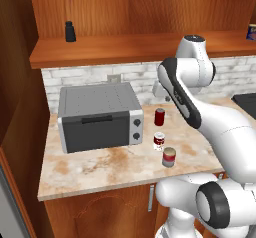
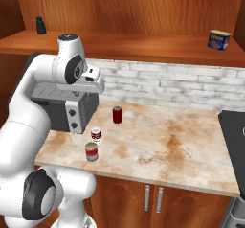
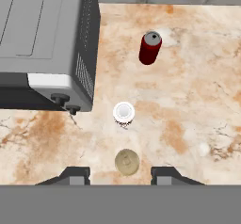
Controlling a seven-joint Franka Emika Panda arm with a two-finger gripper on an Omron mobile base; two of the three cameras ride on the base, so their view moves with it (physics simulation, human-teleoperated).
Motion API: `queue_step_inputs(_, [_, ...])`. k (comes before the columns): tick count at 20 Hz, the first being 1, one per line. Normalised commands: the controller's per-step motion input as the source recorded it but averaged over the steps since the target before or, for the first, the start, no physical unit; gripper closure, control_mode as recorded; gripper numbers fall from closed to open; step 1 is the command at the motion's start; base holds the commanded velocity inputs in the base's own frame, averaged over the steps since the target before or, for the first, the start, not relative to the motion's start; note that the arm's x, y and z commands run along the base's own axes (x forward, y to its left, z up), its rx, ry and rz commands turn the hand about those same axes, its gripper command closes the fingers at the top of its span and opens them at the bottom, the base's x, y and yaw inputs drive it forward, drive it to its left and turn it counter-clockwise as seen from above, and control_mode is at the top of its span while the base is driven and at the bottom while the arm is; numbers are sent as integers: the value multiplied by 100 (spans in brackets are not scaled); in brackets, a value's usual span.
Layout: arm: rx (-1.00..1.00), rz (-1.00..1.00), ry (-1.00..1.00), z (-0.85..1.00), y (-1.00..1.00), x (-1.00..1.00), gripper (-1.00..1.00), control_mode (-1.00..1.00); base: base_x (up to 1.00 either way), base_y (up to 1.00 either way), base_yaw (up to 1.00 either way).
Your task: Pick the cans from the counter and place them in their designated side in the cabinet.
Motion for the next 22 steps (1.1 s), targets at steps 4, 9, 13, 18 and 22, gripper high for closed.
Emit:
queue_step_inputs(4, [0,0,-3,0,1,-7,-100,-100,0,0,0])
queue_step_inputs(9, [0,0,0,-10,0,-22,-100,-100,0,0,0])
queue_step_inputs(13, [0,0,1,-19,0,-30,-100,-100,0,0,0])
queue_step_inputs(18, [0,0,0,-19,0,-29,-100,-100,0,0,0])
queue_step_inputs(22, [0,0,0,-23,-2,-26,-100,-100,0,0,0])
